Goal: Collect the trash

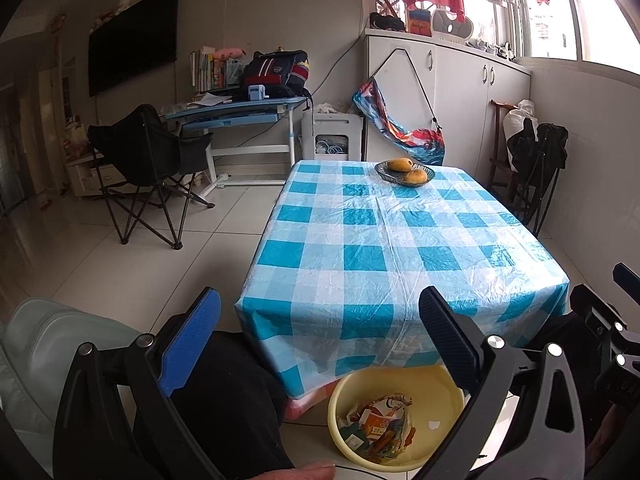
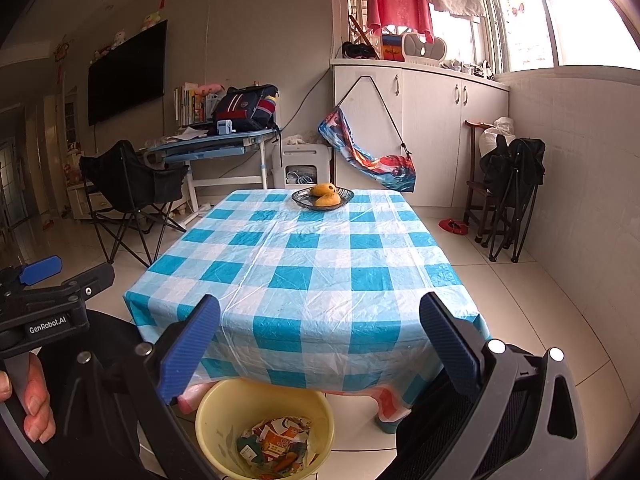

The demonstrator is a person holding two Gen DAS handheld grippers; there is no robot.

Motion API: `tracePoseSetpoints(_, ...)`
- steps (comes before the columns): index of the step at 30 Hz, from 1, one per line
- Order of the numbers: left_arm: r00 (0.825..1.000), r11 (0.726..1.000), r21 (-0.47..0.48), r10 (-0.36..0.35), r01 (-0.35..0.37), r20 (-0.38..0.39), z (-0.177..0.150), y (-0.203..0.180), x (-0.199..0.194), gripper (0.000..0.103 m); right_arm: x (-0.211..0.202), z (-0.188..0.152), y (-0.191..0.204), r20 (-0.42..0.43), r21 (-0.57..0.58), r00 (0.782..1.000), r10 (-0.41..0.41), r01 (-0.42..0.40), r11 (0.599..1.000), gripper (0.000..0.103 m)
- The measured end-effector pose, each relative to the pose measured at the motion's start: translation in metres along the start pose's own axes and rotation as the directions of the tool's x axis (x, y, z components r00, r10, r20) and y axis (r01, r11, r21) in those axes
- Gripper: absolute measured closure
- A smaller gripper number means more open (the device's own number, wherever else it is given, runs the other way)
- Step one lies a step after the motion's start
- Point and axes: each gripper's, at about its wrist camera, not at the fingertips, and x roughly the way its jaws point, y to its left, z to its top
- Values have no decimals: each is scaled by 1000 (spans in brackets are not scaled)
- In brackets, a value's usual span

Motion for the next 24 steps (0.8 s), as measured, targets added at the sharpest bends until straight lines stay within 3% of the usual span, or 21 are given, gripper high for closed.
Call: tracePoseSetpoints(24,1000,1000,5,0,0,-3,0,0,0,7,0,0,1,-1,-1,1000,0,0,1000,7)
